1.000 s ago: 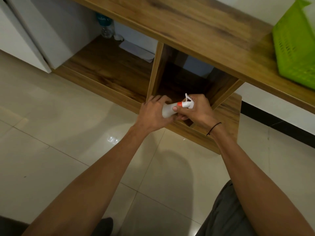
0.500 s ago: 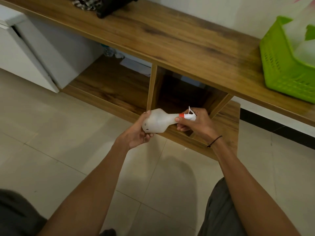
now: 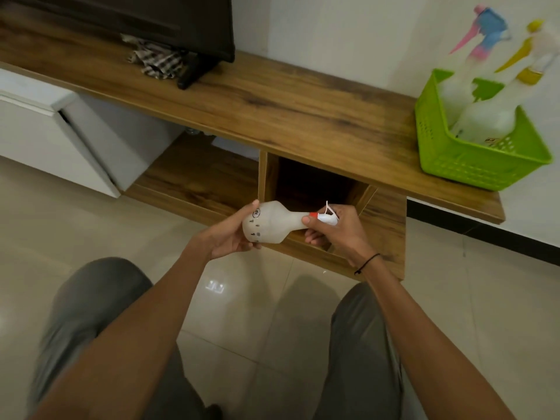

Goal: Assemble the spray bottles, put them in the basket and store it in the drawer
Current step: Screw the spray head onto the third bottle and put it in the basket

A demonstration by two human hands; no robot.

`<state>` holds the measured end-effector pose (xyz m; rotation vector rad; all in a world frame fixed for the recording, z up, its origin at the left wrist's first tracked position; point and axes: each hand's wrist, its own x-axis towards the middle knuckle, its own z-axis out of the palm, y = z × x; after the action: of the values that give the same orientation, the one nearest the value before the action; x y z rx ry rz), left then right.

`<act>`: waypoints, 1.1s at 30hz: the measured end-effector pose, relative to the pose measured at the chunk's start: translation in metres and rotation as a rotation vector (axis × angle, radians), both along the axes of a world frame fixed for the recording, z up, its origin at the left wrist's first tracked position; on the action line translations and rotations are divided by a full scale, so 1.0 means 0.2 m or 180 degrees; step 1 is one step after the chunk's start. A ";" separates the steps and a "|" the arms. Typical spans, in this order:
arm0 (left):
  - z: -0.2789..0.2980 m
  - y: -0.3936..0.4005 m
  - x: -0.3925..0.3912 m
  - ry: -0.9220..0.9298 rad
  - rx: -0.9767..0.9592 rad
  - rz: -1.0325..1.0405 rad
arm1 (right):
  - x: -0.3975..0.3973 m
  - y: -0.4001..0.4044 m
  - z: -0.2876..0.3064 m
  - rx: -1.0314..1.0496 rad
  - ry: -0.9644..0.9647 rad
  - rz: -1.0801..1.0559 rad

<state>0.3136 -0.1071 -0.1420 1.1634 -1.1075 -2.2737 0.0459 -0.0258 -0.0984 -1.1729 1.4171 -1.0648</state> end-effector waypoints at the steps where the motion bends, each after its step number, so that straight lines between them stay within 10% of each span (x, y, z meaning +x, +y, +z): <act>1: 0.02 0.01 0.01 0.0212 -0.0002 0.0047 | 0.00 0.01 0.03 -0.0006 0.0039 -0.0016; 20: 0.40 0.02 -0.09 0.0793 -0.1232 -0.0466 | -0.11 0.14 0.60 -0.0123 0.0298 0.0173; 33: 0.87 -0.13 -0.29 0.0027 -0.2808 -0.0798 | -0.29 0.06 1.02 -0.0675 0.0766 -0.0092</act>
<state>0.2556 -0.1323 0.0317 0.6634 -2.0327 -1.5804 -0.0112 -0.0137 0.1065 -1.4775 1.5361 -1.1451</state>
